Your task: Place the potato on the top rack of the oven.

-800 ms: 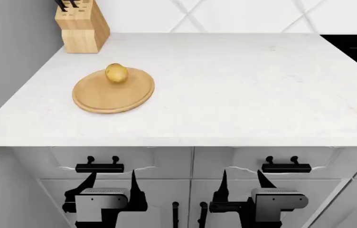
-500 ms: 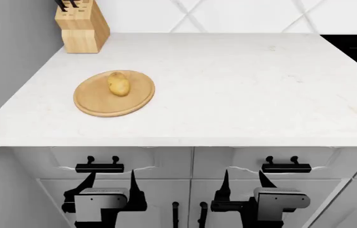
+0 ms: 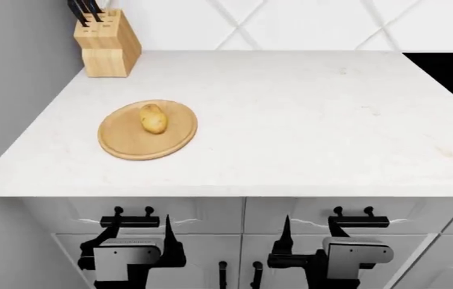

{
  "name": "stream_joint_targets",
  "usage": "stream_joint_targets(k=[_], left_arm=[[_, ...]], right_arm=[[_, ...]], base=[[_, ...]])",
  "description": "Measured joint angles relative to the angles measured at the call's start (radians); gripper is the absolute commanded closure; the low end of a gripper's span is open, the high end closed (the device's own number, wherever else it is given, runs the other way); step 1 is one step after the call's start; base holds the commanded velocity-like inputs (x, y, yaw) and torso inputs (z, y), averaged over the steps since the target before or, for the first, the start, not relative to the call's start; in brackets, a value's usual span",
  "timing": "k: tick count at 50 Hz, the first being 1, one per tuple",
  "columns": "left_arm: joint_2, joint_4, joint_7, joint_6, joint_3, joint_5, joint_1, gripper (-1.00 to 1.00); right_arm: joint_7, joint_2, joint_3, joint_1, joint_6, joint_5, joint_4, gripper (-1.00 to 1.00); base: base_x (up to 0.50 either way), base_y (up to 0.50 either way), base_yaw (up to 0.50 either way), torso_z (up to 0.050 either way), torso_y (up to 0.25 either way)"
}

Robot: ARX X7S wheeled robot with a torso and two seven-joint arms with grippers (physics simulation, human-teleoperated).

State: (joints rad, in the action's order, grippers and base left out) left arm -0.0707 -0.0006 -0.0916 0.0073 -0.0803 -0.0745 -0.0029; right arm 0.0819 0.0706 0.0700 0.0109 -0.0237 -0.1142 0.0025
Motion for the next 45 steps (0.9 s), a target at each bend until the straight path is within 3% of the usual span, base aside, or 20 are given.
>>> stream_joint_targets(k=[20,27,34,40,45], left_arm=[[-0.023,-0.003,-0.031,0.006,-0.027,-0.020,-0.003,-1.00],[-0.029,0.041,-0.042,-0.007,-0.029,-0.045,0.007,-1.00],[-0.049,0.268,-0.061,-0.143,-0.026,-0.134,0.055,-1.00],[-0.091,0.515,-0.105,-0.315,-0.029,-0.192,0.085,-1.00],[-0.143,0.716,-0.174,-0.531,-0.026,-0.276,0.029,-1.00]], right_arm=[[0.028,0.024,0.030,-0.002,-0.002,-0.021,-0.009,-1.00],[0.042,0.035,0.037,-0.008,-0.028,-0.033,-0.056,-1.00],[0.086,0.060,0.057,-0.020,-0.228,-0.032,-0.308,-1.00],[0.125,0.087,0.052,0.022,-0.520,-0.060,-0.593,-1.00],[0.283,0.171,-0.002,0.140,-0.763,-0.265,-0.773,-1.00]], base=[[0.00,0.00,0.00,0.050,0.015],[0.00,0.00,0.00,0.000,0.000],[0.00,0.00,0.00,0.000,0.000],[0.00,0.00,0.00,0.000,0.000],[0.00,0.00,0.00,0.000,0.000]])
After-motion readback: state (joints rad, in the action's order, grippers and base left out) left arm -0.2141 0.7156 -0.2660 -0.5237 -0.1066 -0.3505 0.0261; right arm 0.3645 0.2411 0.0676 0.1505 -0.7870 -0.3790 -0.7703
